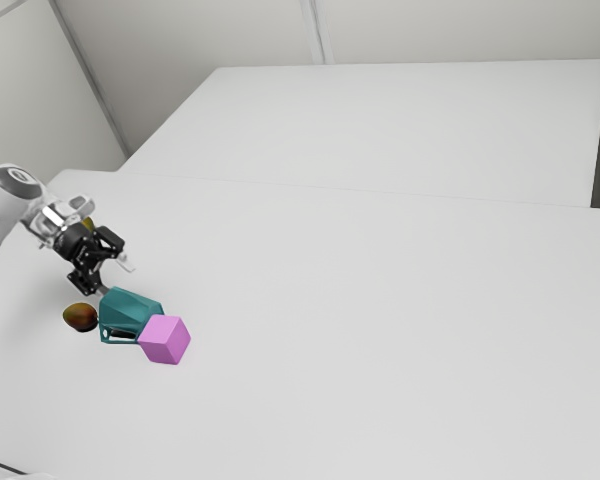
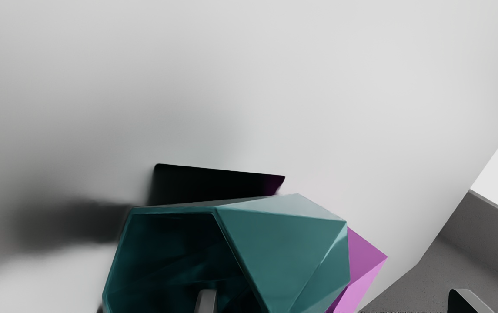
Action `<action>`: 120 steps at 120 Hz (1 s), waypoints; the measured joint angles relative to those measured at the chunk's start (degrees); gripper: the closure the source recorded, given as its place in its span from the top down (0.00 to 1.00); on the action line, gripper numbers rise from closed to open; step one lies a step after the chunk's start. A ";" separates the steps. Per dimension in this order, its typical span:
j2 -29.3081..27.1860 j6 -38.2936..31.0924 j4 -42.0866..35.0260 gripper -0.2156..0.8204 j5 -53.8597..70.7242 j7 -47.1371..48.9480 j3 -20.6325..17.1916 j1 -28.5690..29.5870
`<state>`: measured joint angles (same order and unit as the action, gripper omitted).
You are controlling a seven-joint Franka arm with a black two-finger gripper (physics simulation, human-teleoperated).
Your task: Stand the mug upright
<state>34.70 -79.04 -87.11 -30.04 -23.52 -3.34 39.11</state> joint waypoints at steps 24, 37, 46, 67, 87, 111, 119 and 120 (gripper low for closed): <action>-0.15 -0.03 -1.20 0.73 -0.22 0.10 0.00 -0.40; -0.21 -0.09 -1.77 0.71 -0.44 0.14 0.00 -0.39; -0.25 -0.14 -1.90 0.65 -0.56 0.16 0.00 -0.38; -0.62 -0.12 -2.30 0.53 -1.53 0.19 0.19 -0.34; -0.91 -0.04 -2.30 0.43 -2.24 0.20 0.26 -0.26; -0.98 0.19 -2.29 0.23 -2.58 0.16 0.62 -0.12; -1.03 0.38 -2.26 0.17 -2.64 0.14 1.17 -0.07; -1.05 0.41 -2.25 0.16 -2.65 0.14 1.22 -0.06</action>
<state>33.65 -78.63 -89.37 -32.69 -23.38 -2.12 39.05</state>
